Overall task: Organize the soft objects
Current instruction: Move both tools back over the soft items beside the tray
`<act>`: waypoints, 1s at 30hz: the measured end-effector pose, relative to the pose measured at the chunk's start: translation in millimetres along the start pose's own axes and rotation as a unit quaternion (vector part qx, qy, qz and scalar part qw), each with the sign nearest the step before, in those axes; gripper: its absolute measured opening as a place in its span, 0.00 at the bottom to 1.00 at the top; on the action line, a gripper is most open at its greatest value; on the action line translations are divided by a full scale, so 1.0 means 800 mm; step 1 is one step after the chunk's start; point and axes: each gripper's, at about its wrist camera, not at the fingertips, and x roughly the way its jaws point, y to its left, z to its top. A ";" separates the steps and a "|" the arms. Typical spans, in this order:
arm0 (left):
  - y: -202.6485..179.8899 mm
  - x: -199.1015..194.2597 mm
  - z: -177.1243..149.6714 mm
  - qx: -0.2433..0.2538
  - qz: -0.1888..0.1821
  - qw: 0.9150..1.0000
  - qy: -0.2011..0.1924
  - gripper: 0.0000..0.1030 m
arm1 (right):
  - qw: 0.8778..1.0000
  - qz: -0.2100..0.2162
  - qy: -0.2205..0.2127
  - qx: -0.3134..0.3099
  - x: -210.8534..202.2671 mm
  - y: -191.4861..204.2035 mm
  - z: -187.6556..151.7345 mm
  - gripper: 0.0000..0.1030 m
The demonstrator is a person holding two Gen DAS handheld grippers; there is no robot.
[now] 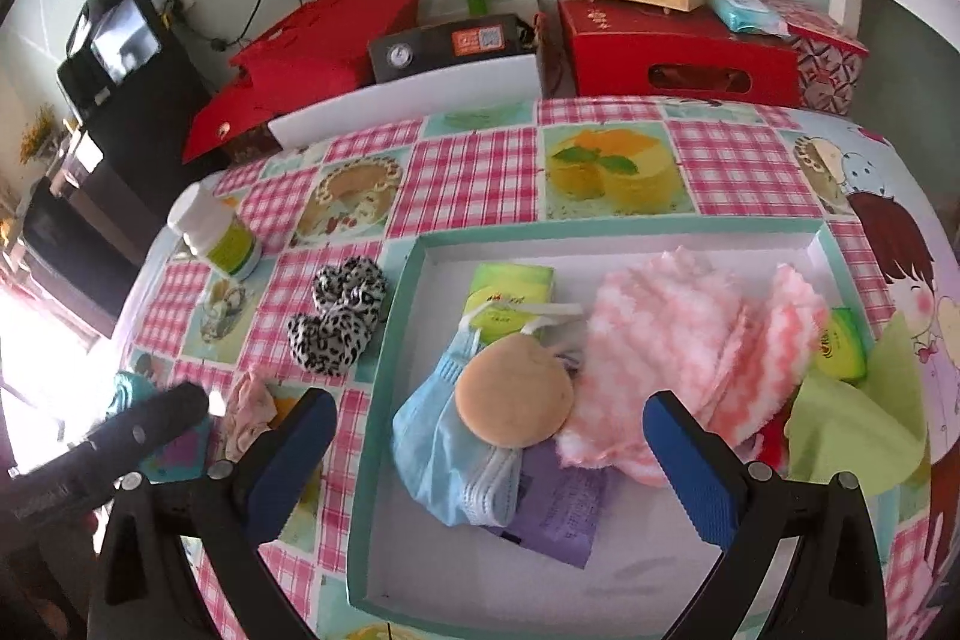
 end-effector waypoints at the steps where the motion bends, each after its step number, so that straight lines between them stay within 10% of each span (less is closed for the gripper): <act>1: 0.003 0.002 -0.003 -0.007 0.001 1.000 0.003 0.97 | 1.000 0.004 -0.003 -0.002 0.000 0.001 0.001 1.00; 30: 0.027 0.067 -0.025 -0.049 0.103 0.993 0.041 0.88 | 0.982 0.104 0.017 -0.158 0.073 0.113 0.009 0.77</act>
